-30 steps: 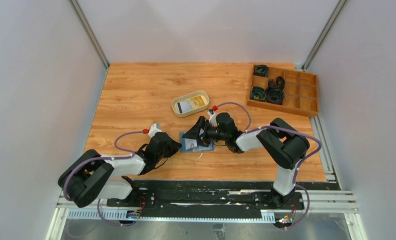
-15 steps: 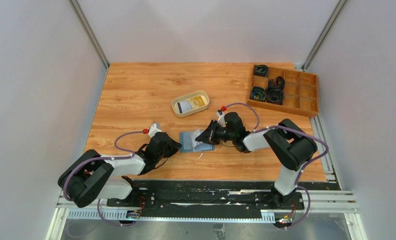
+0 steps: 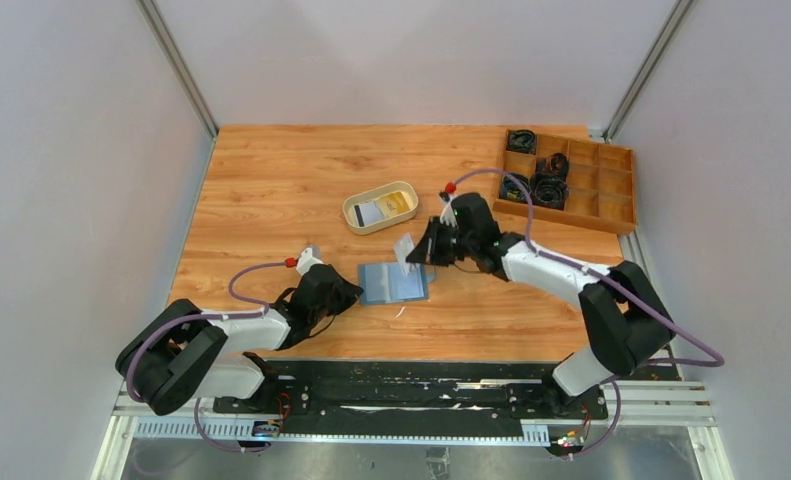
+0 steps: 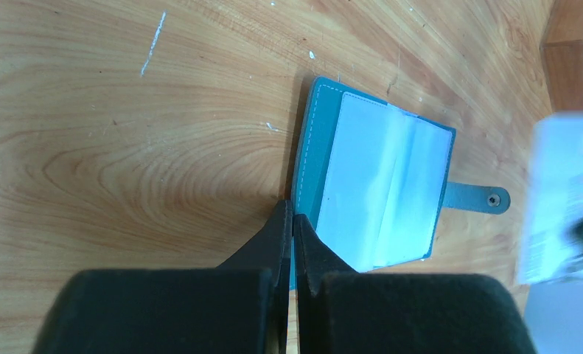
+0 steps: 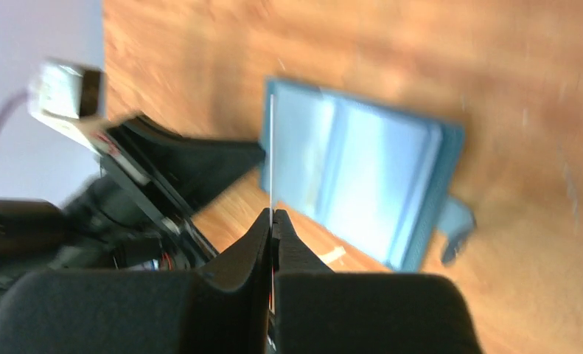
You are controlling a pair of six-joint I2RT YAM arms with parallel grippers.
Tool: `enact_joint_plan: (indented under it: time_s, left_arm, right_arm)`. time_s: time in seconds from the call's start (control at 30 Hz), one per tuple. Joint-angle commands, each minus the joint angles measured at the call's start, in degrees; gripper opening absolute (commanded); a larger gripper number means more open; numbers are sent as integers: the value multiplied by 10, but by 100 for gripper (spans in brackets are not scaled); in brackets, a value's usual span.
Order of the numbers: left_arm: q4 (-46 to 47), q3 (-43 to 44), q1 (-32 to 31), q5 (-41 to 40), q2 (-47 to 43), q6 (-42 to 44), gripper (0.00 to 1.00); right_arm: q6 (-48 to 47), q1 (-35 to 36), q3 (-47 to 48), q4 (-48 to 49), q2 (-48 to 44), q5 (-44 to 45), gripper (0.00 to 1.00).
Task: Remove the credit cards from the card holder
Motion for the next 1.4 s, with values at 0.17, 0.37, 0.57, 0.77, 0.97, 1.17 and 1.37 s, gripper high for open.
enact_joint_plan:
  time_s: [0.17, 0.37, 0.57, 0.77, 0.97, 1.17, 1.37]
  left_arm:
    - [-84, -19, -3, -38, -13, 11, 0]
    - [-96, -19, -3, -47, -34, 17, 0]
    - [-100, -6, -3, -48, -34, 21, 0]
    - [-100, -1, -3, -45, -33, 23, 0]
    - [-99, -1, -3, -42, -26, 22, 0]
    - [-100, 0, -3, -41, -31, 22, 0]
    - [-101, 1, -4, -40, -34, 21, 0]
  right_arm:
    - [-60, -12, 362, -163, 183, 31, 0]
    - [-60, -4, 550, -228, 324, 44, 0]
    - [-62, -3, 626, -240, 393, 51, 0]
    - [-59, 0, 633, -231, 431, 36, 0]
    - [-61, 11, 650, -228, 477, 26, 0]
    - [-63, 17, 664, -229, 495, 29, 0]
    - [-111, 27, 684, -263, 488, 56, 48]
